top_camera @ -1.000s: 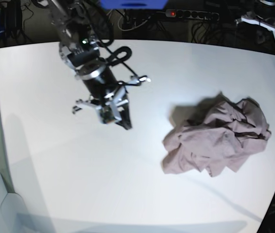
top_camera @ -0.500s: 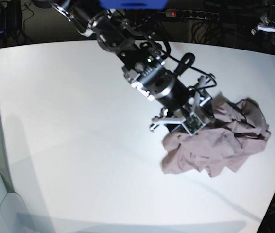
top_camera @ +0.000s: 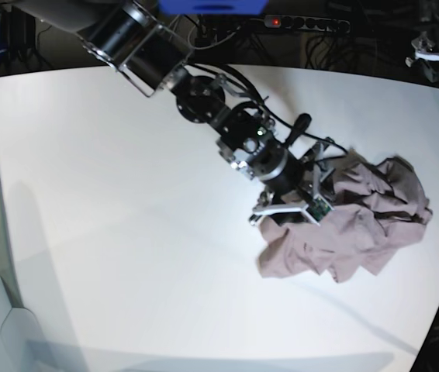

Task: Layout the t-shirt on the table in an organized manner, then fold the t-shirt properly
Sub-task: 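Grasp the t-shirt edge with the right gripper and drag it outward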

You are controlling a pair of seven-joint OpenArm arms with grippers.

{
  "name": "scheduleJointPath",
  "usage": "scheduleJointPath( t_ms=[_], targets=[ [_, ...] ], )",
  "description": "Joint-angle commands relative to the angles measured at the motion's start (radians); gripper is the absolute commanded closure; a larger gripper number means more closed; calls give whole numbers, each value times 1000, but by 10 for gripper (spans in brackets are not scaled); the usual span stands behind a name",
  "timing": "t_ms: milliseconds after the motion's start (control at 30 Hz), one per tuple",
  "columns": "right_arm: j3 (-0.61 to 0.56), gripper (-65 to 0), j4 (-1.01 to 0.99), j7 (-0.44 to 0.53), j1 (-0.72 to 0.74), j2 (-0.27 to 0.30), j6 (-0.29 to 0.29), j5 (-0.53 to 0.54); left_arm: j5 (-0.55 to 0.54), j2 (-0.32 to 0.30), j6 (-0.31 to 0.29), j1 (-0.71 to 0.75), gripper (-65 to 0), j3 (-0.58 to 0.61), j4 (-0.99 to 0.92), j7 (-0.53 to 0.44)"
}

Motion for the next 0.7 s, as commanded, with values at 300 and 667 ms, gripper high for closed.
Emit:
scheduleJointPath(
  t_ms=[300, 667],
  targets=[
    [6, -354, -127, 94, 78, -17, 3, -6, -4, -11, 4, -7, -237, -11, 17, -16],
    [9, 0, -128, 86, 74, -14, 3, -6, -4, -11, 4, -9, -237, -11, 17, -17]
  ],
)
